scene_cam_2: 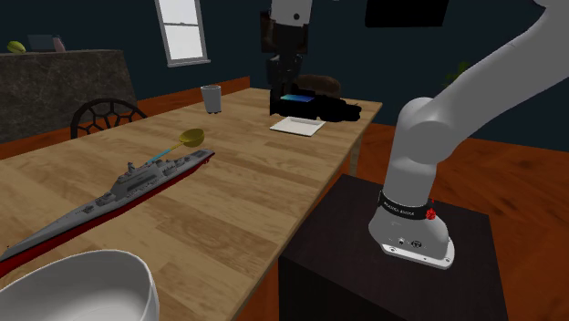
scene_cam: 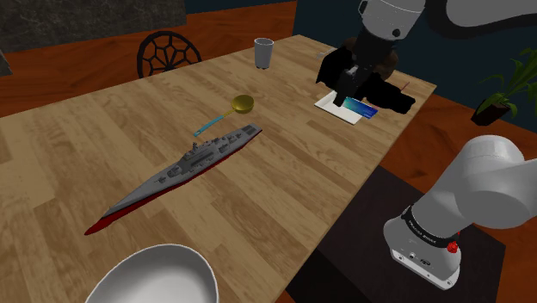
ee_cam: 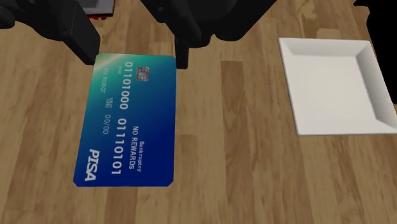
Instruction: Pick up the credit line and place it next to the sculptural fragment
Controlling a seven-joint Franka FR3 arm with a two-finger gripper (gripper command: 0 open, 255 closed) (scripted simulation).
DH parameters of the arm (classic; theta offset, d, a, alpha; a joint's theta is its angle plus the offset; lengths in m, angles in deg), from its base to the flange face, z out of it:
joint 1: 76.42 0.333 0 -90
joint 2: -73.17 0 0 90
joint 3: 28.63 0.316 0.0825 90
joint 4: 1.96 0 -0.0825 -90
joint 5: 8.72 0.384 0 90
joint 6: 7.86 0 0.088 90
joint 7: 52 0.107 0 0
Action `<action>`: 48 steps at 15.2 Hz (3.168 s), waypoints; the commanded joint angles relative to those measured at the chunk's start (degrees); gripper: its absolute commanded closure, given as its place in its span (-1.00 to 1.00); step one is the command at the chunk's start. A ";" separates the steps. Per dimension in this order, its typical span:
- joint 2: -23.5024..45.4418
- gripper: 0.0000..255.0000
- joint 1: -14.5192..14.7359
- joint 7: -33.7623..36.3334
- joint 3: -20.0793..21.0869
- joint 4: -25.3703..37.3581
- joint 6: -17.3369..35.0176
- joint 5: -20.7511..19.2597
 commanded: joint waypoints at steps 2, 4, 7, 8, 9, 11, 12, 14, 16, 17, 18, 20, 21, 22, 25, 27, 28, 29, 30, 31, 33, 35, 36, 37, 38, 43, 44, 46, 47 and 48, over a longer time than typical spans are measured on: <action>-2.41 1.00 -1.60 -4.21 -3.88 -1.50 -0.82 -2.13; -3.31 1.00 -2.81 -7.04 -6.53 -1.99 -1.13 -3.69; -4.07 1.00 -4.64 -11.30 -10.59 -2.20 -1.43 -6.16; -4.16 1.00 -5.26 -12.73 -11.94 -2.13 -1.49 -6.97; -4.16 1.00 -5.85 -14.16 -13.32 -2.00 -1.52 -7.80; -3.92 1.00 -7.00 -17.01 -16.06 -1.52 -1.52 -9.40; -3.68 1.00 -7.54 -18.44 -17.44 -1.18 -1.48 -10.18; -2.97 1.00 -8.52 -21.29 -20.21 -0.30 -1.35 -11.69; -1.96 1.00 -9.39 -24.14 -22.97 0.85 -1.13 -13.06; -1.35 1.00 -9.78 -25.57 -24.34 1.51 -1.00 -13.68; -0.68 1.00 -10.11 -26.99 -25.73 2.25 -0.85 -14.27; 0.86 1.00 -10.60 -29.82 -28.55 3.90 -0.52 -15.34; 1.72 1.00 -10.77 -31.24 -29.97 4.82 -0.34 -15.80; 2.63 1.00 -10.88 -32.66 -31.40 5.80 -0.16 -16.20; 5.72 1.00 -10.93 -37.00 -35.74 9.09 0.42 -17.02; 7.17 1.00 -10.86 -38.84 -37.83 9.90 1.42 -17.34; 7.18 1.00 -10.92 -38.83 -38.04 9.16 2.18 -17.49; 7.21 1.00 -10.98 -38.82 -38.25 8.44 2.93 -17.65; 7.25 1.00 -11.04 -38.82 -38.46 7.72 3.69 -17.80; 7.31 1.00 -11.10 -38.81 -38.69 7.02 4.46 -17.95; 7.47 1.00 -11.20 -38.81 -39.15 5.64 6.01 -18.25; 7.70 1.00 -11.29 -38.82 -39.63 4.31 7.58 -18.55; 7.83 1.00 -11.33 -38.83 -39.88 3.65 8.38 -18.70; 7.99 1.00 -11.36 -38.84 -40.14 3.01 9.18 -18.85; 8.15 1.00 -11.39 -38.85 -40.40 2.38 9.98 -18.99; 9.26 1.00 -11.46 -38.97 -41.81 -0.63 14.12 -19.68; 9.54 1.00 -11.46 -39.00 -42.12 -1.20 14.96 -19.81; 10.15 1.00 -11.43 -39.08 -42.74 -2.31 16.69 -20.06; 10.49 1.00 -11.40 -39.12 -43.07 -2.84 17.56 -20.18; 10.84 1.00 -11.37 -39.17 -43.40 -3.37 18.44 -20.29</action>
